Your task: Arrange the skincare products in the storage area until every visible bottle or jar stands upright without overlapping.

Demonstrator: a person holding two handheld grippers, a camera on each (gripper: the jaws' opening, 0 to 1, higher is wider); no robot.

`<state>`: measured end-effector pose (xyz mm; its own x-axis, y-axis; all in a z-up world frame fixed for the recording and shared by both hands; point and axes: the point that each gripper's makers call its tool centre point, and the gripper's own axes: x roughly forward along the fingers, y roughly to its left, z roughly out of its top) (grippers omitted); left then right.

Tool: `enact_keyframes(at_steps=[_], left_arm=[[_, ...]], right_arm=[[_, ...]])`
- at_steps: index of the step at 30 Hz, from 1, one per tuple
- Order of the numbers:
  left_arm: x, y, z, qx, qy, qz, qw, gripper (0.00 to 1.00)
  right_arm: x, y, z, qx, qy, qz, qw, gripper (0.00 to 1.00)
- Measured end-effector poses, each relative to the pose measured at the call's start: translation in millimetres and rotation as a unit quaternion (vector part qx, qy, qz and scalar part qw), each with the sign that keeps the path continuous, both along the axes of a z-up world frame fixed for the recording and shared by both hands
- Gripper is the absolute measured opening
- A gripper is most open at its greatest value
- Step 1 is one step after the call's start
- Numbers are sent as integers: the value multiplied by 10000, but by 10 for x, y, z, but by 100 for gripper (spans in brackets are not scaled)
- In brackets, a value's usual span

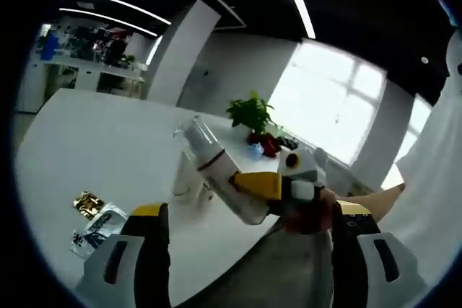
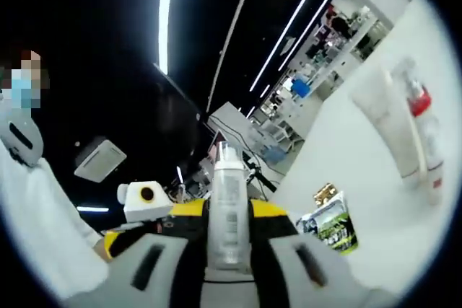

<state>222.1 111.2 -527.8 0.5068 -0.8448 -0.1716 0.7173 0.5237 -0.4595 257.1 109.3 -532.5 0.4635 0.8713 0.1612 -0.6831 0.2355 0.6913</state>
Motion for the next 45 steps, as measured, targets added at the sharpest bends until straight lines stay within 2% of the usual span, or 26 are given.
enact_keyframes(at_steps=[5,9,18,21,26,30,34,37,39,40,41,45], left_arm=[[-23,-179,172,-308,-1,-102,9995,86],[-6,-268,301,-608,1,-110,9981,83],[48,-322,537,-1225,-34,-58,9924,63],[58,-351,581,-1365,8,-80,9906,52],[45,-455,632,-1619,74,-194,9866,25],[35,-558,629,-1690,105,-229,9853,19],[33,-651,613,-1739,182,-223,9843,19],[36,-700,575,-1599,158,-171,9869,18],[50,-724,546,-1480,186,-94,9888,17],[49,-740,541,-1452,194,-89,9892,16],[63,-745,515,-1300,89,-40,9915,16],[77,-822,489,-1179,67,3,9930,16]], right_arm=[[-90,-66,96,88,-90,265,9996,20],[-180,-85,212,121,-279,563,9980,20],[-327,-215,429,433,-490,906,9937,20],[-376,-276,471,479,-523,1029,9922,20],[-423,-411,507,534,-554,1178,9900,21],[-461,-511,504,543,-565,1288,9886,21],[-468,-599,483,525,-591,1283,9886,21],[-457,-629,440,350,-664,1221,9897,21],[-420,-649,337,45,-568,1161,9916,23],[-414,-652,312,-54,-629,1158,9913,25],[-416,-657,306,-122,-711,1154,9907,26],[-405,-680,274,-274,-735,1099,9908,28]])
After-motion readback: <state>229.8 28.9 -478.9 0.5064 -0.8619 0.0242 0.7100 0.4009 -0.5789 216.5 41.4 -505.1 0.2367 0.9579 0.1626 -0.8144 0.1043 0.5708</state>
